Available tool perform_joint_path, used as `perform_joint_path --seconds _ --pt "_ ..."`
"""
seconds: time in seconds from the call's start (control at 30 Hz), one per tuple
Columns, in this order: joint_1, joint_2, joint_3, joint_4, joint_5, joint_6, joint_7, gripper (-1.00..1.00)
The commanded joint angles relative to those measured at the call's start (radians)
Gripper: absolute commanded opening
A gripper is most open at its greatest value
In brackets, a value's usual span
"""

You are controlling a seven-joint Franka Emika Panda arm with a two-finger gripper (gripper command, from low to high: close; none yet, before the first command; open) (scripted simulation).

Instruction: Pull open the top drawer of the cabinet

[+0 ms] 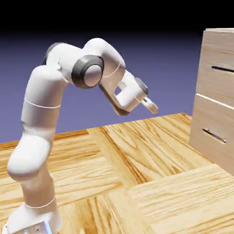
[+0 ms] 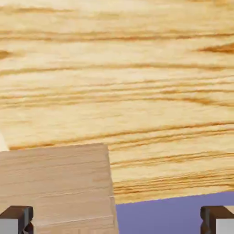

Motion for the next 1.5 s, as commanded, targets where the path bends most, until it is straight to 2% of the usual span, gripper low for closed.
perform_joint_path --seconds 0.0,1.13,1.2,1.47 --pt "-0.010 0.023 0.020 0.021 -0.035 -0.006 -0.044 0.00" --pt "-0.336 0.816 0.710 0.736 -1.213 -0.198 -1.522 0.00" --pt "-0.337 0.817 0.711 0.738 -1.216 -0.198 -1.525 0.00" --pt "-0.157 0.912 0.746 1.028 -1.172 -0.113 -1.714 0.00"
